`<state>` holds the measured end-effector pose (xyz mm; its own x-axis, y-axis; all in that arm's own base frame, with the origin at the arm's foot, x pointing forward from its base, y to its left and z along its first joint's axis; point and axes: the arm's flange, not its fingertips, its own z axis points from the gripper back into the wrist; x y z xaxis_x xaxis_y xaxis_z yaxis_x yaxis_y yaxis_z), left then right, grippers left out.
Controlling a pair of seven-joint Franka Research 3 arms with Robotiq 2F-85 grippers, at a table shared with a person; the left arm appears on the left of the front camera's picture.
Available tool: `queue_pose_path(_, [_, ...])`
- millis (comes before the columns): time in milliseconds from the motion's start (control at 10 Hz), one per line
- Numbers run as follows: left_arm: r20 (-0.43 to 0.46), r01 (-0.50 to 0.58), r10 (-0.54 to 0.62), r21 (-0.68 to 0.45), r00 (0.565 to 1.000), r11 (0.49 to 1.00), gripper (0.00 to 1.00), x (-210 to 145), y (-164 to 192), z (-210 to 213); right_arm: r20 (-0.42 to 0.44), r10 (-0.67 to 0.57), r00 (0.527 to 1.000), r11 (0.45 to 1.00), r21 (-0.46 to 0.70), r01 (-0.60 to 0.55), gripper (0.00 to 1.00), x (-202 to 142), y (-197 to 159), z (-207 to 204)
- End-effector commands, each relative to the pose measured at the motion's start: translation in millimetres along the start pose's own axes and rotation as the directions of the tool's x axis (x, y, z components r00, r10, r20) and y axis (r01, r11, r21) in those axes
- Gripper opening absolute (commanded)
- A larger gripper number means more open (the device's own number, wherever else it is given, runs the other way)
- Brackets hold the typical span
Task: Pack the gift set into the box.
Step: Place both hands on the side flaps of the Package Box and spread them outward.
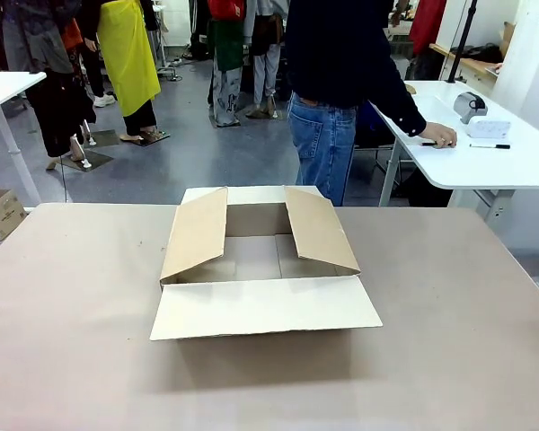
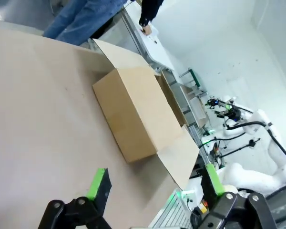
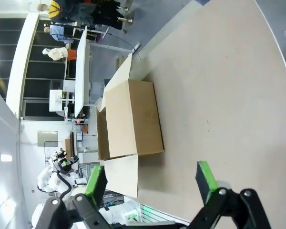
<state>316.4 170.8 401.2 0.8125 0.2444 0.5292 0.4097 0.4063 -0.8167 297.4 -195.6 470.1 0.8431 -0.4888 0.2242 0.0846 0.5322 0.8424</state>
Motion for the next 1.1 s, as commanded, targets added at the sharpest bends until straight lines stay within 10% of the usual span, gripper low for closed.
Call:
queue_pose_path(0, [0.016, 0.033, -0.033, 0.006, 0.999, 0.999, 1.0, -3, -4, 6, -0.001, -0.015, 1.0, 1.0, 0.008, 0.015, 1.0, 2, -8, -7])
queue_pose_path(300, [-0.177, 0.142, -0.132, 0.042, 0.975, 0.989, 1.0, 16, -68, -43, -0.04, 0.206, 0.978, 0.965, -0.155, -0.21, 1.0, -25, 94, -81])
queue_pose_path(600, [-0.449, 0.352, -0.297, 0.041, 0.842, 0.935, 1.0, 29, -152, -161, -0.287, 0.43, 0.856, 0.864, -0.145, -0.482, 1.0, -97, 170, -226])
queue_pose_path(700, [-0.435, 0.355, -0.261, 0.15, 0.862, 0.923, 1.0, 30, -157, -189, -0.328, 0.468, 0.821, 0.819, -0.188, -0.542, 1.0, -114, 172, -251])
queue_pose_path(1000, [-0.448, 0.353, -0.285, 0.074, 0.847, 0.933, 1.0, 20, -170, -176, -0.326, 0.454, 0.829, 0.84, -0.155, -0.521, 1.0, -113, 202, -225])
